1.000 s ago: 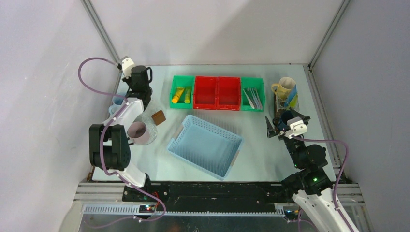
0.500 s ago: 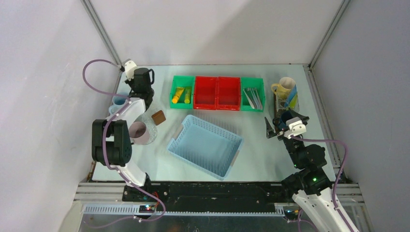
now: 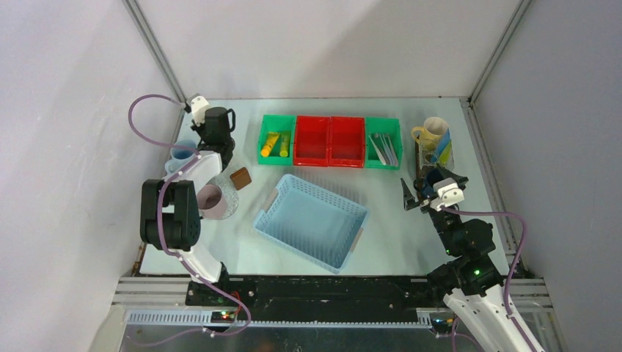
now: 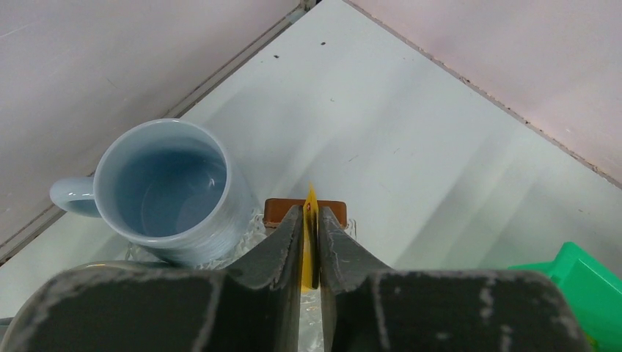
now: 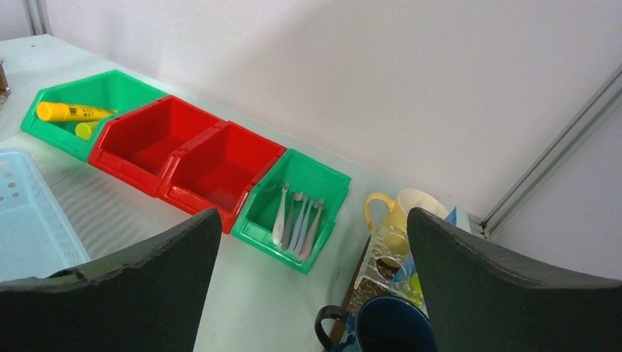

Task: Prepare toiletry sets of a toothbrush and toothpaste on the tray
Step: Place the toothpaste in the toothpaste holder.

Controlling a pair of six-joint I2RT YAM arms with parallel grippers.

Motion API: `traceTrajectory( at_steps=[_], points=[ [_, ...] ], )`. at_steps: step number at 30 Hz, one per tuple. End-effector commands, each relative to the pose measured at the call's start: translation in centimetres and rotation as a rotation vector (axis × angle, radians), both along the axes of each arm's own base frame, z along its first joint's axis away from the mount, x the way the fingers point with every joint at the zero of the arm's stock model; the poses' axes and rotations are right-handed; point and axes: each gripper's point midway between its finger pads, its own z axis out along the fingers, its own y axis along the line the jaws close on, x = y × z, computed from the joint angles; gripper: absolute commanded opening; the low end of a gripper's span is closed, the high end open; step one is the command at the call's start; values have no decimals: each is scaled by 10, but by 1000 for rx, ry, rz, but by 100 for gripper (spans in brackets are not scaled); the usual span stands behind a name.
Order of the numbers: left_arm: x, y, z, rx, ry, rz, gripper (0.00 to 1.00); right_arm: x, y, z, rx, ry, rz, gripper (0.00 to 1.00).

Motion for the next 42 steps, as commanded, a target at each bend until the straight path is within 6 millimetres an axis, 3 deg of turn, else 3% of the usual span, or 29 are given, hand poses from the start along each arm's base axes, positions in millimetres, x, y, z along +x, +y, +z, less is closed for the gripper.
traceTrajectory(
  at_steps=[1, 8, 11, 21, 26, 31, 37, 42],
  points=[
    [8, 4, 20, -12, -82, 29, 20, -3, -2, 16, 17, -61, -4, 99],
    [5, 4, 22, -19, -82, 31, 34, -4, -2, 17, 19, -65, -3, 100],
    [0, 4, 33, -21, -101, 31, 41, -4, -2, 17, 20, -68, -2, 99],
    [-14, -7, 90, -21, -128, -61, 84, -7, -2, 21, 34, -83, 8, 100],
    [-18, -27, 112, 22, -55, -177, 87, -9, 0, 22, 38, -88, 18, 100],
    [-21, -65, 129, 90, 53, -334, 85, -10, 1, 22, 41, -91, 24, 100],
    [-18, -112, 115, 152, 225, -522, 80, -10, 3, 21, 38, -90, 34, 99],
    [-13, -136, 96, 243, 351, -595, 71, -10, 3, 20, 34, -86, 33, 100]
  ],
)
